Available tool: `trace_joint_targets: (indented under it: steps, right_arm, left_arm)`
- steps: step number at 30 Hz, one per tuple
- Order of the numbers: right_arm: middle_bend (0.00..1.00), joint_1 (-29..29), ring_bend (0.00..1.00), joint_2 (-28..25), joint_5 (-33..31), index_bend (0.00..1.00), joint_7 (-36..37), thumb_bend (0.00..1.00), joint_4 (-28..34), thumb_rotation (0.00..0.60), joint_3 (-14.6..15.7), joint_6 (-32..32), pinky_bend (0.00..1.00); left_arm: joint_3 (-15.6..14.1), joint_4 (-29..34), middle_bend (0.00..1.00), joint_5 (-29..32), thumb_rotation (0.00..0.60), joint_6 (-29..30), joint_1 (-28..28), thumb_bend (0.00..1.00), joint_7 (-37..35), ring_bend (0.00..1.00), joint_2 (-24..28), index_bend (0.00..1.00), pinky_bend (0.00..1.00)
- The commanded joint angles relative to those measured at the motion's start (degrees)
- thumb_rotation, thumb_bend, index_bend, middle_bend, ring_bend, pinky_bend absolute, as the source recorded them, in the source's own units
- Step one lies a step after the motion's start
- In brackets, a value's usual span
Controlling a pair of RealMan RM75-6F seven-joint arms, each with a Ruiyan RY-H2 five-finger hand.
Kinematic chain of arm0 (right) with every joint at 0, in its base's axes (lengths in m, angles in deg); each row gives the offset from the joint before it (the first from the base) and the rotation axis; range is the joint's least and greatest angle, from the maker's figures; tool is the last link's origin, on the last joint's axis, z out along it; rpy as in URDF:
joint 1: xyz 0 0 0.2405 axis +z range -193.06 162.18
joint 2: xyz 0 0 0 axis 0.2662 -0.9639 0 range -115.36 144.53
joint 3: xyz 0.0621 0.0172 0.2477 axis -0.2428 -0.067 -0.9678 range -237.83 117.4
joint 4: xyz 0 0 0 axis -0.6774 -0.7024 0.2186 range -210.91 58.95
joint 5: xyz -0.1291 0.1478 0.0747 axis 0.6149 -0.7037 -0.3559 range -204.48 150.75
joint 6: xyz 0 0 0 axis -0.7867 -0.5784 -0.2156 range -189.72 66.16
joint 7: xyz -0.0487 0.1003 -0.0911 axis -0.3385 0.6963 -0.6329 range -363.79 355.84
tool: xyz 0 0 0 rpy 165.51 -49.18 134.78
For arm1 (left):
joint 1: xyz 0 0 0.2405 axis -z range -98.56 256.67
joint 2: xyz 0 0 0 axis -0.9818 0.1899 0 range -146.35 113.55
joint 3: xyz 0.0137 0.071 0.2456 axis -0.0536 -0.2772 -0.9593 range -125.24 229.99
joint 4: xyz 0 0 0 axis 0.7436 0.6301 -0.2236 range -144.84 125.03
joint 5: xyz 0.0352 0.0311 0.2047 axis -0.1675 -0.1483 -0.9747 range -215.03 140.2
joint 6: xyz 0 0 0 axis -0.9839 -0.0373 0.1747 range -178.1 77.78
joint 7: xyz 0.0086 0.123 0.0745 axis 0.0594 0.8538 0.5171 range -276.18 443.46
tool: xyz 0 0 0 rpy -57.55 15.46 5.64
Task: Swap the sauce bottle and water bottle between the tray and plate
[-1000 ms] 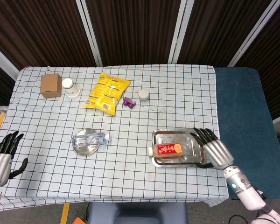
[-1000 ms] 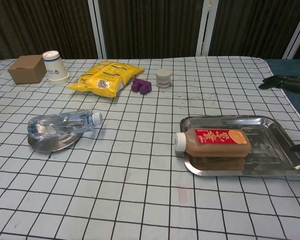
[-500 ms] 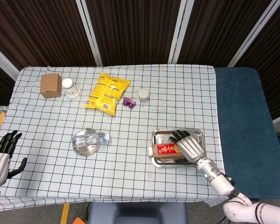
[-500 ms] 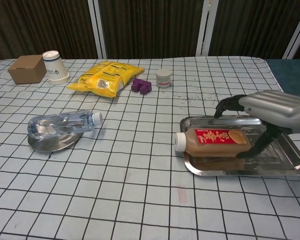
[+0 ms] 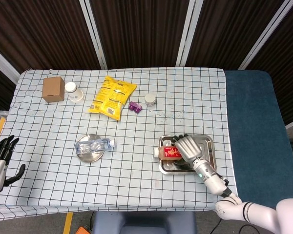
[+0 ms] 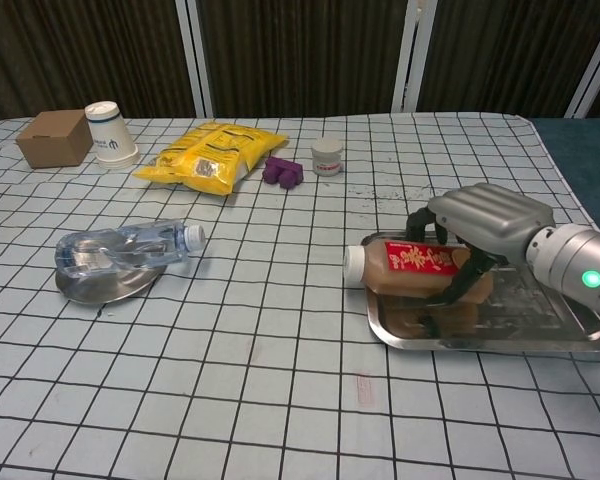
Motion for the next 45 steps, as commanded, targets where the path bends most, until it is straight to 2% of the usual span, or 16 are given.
trace_joint_targets:
  steps: [1, 4, 8, 15, 19, 24, 26, 31, 36, 38, 41, 45]
  right_arm:
    - [0.68, 0.29, 0.73, 2.93, 3.15, 0.94, 3.08, 0.09, -3.75, 0.600, 0.01, -4.57, 0.76]
    - [0.71, 0.87, 0.76, 3.76, 4.48, 0.97, 5.56, 0.09, -4.77, 0.600, -0.17, -6.11, 0.79]
    - [0.71, 3.04, 0.77, 4.87, 5.75, 0.98, 5.31, 0.09, -5.26, 0.600, -1.34, -6.94, 0.80]
    - [0.72, 10.19, 0.78, 9.65, 4.83, 0.98, 1.48, 0.09, -9.25, 0.600, -6.31, -4.73, 0.81]
    - [0.72, 15.08, 0.78, 13.43, 3.83, 0.98, 2.20, 0.09, -15.01, 0.600, -8.81, -2.51, 0.81]
    - [0.72, 19.80, 0.75, 17.87, 3.49, 0.96, 4.55, 0.09, -23.39, 0.600, -9.94, -0.91, 0.80]
    - [0.69, 21.19, 0.67, 19.17, 3.20, 0.88, 5.92, 0.09, -26.02, 0.600, -9.86, 0.28, 0.74]
    - [0.39, 22.81, 0.28, 19.98, 2.94, 0.54, 10.41, 0.09, -28.57, 0.600, -8.78, 3.02, 0.37]
    - [0.15, 22.74, 0.04, 19.31, 4.26, 0.28, 11.23, 0.09, -29.40, 0.600, -6.43, 2.43, 0.15]
    - [0.08, 22.15, 0.00, 18.35, 4.68, 0.19, 10.64, 0.09, -28.09, 0.600, -5.71, 1.34, 0.09]
    - [0.02, 20.47, 0.00, 15.68, 5.13, 0.10, 9.22, 0.09, -23.40, 0.600, -4.95, -1.22, 0.06]
    - [0.00, 16.11, 0.00, 8.42, 5.66, 0.04, 5.97, 0.09, -11.31, 0.600, -3.29, -5.44, 0.04]
  left_arm:
    - [-0.01, 0.04, 0.00, -0.02, 0.600, 0.02, -0.01, 0.42, -0.03, 0.00, 0.04, 0.00, 0.21]
    - [-0.05, 0.10, 0.00, -0.10, 0.600, -0.01, 0.01, 0.42, 0.04, 0.00, 0.03, 0.00, 0.20]
    - [-0.12, 0.13, 0.00, -0.10, 0.600, -0.21, 0.08, 0.42, 0.36, 0.00, 0.00, 0.00, 0.20]
    - [-0.10, 0.14, 0.00, -0.03, 0.600, -0.17, 0.03, 0.41, 0.40, 0.00, 0.00, 0.00, 0.20]
    - [-0.20, -0.13, 0.00, -0.29, 0.600, -0.03, -0.02, 0.41, -0.19, 0.00, 0.14, 0.00, 0.21]
    - [-0.15, -0.46, 0.00, -0.30, 0.600, -0.13, 0.06, 0.41, -1.06, 0.00, 0.34, 0.00, 0.20]
    - [-0.14, -0.58, 0.00, -0.37, 0.600, -0.15, 0.11, 0.41, -1.45, 0.00, 0.39, 0.00, 0.20]
    - [-0.20, -0.74, 0.00, -0.46, 0.600, -0.24, 0.16, 0.41, -1.80, 0.00, 0.48, 0.00, 0.20]
    - [-0.38, -0.78, 0.00, -0.85, 0.600, -0.28, 0.26, 0.41, -1.59, 0.00, 0.43, 0.00, 0.20]
    - [-0.46, -0.74, 0.00, -0.94, 0.600, -0.40, 0.33, 0.41, -1.38, 0.00, 0.39, 0.00, 0.20]
    - [-0.60, -0.68, 0.00, -1.11, 0.600, -0.59, 0.45, 0.41, -0.94, 0.00, 0.33, 0.00, 0.20]
    - [-0.80, -0.57, 0.00, -1.34, 0.600, -0.80, 0.56, 0.41, -0.39, 0.00, 0.21, 0.00, 0.20]
